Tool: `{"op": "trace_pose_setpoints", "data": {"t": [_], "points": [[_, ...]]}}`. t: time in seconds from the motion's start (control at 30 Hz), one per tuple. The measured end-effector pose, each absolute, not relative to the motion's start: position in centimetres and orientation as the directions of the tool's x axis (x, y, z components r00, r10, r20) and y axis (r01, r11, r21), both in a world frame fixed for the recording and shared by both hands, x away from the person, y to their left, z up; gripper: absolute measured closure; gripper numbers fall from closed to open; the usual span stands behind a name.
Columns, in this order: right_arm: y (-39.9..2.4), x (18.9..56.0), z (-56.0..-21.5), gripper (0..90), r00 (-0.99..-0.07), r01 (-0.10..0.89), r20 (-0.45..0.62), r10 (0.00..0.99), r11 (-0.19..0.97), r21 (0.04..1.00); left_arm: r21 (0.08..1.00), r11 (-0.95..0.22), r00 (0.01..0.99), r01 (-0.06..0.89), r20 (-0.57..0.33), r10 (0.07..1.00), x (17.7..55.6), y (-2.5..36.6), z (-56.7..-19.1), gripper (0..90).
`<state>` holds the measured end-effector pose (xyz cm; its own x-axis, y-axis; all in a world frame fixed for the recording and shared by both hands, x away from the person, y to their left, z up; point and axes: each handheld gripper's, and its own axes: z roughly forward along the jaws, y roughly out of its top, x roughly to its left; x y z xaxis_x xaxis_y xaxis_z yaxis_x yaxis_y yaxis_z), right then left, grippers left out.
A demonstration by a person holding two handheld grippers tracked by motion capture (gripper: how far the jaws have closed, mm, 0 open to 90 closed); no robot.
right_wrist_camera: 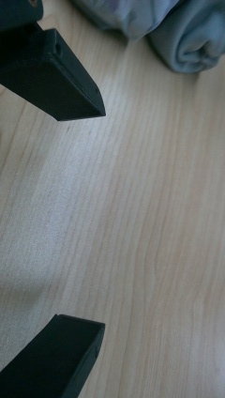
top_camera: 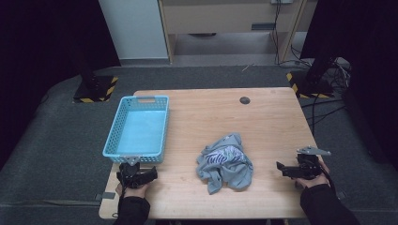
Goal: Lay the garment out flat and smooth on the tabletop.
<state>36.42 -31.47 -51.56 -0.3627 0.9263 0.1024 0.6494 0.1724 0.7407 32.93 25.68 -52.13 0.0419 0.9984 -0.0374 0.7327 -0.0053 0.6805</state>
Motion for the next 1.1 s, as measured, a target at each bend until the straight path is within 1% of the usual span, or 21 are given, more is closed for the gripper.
{"op": "trace_pose_setpoints", "data": {"t": [0.03, 0.1, 0.2, 0.27, 0.33, 0.57, 0.8, 1.03, 1.1], "points": [[-31.5, 36.4, -51.4, 1.0, -0.364, 0.643, 0.114, 0.924, 0.161, 0.749, 0.678, -0.001, 0.046, 0.735, -0.049, 0.998, 32.9, 25.6, -52.0, 6.4], [-31.6, 36.3, -51.1, 1.5, -0.359, 0.64, 0.129, 0.924, 0.143, 0.755, 0.661, 0.034, 0.053, 0.75, -0.111, 0.992, 32.4, 25.0, -51.4, 6.1], [-31.4, 36.3, -50.8, 2.8, -0.372, 0.643, 0.146, 0.917, 0.141, 0.753, 0.693, -0.023, 0.103, 0.721, -0.075, 0.992, 32.1, 24.2, -50.7, 7.4], [-31.3, 36.3, -50.7, 3.9, -0.378, 0.646, 0.16, 0.912, 0.136, 0.751, 0.708, -0.068, 0.126, 0.703, -0.03, 0.992, 32.0, 23.4, -50.2, 7.7], [-31.2, 36.4, -50.5, 4.0, -0.385, 0.647, 0.161, 0.909, 0.141, 0.749, 0.716, -0.091, 0.132, 0.693, -0.002, 0.991, 31.9, 23.0, -49.8, 7.7], [-31.3, 36.5, -49.7, 5.3, -0.395, 0.623, 0.174, 0.902, 0.124, 0.772, 0.741, -0.044, 0.124, 0.67, -0.053, 0.991, 31.4, 22.7, -48.7, 7.1], [-31.3, 37.0, -48.5, 8.7, -0.431, 0.597, 0.237, 0.871, 0.078, 0.799, 0.762, -0.059, 0.169, 0.645, -0.066, 0.983, 31.3, 22.1, -47.6, 7.4], [-31.2, 37.3, -47.3, 8.6, -0.444, 0.564, 0.248, 0.861, 0.054, 0.824, 0.793, -0.061, 0.216, 0.607, -0.091, 0.972, 31.7, 21.1, -46.5, 7.3], [-31.1, 37.5, -46.9, 8.7, -0.449, 0.554, 0.257, 0.856, 0.042, 0.831, 0.804, -0.084, 0.24, 0.589, -0.075, 0.968, 32.0, 20.5, -46.2, 7.4]]}}
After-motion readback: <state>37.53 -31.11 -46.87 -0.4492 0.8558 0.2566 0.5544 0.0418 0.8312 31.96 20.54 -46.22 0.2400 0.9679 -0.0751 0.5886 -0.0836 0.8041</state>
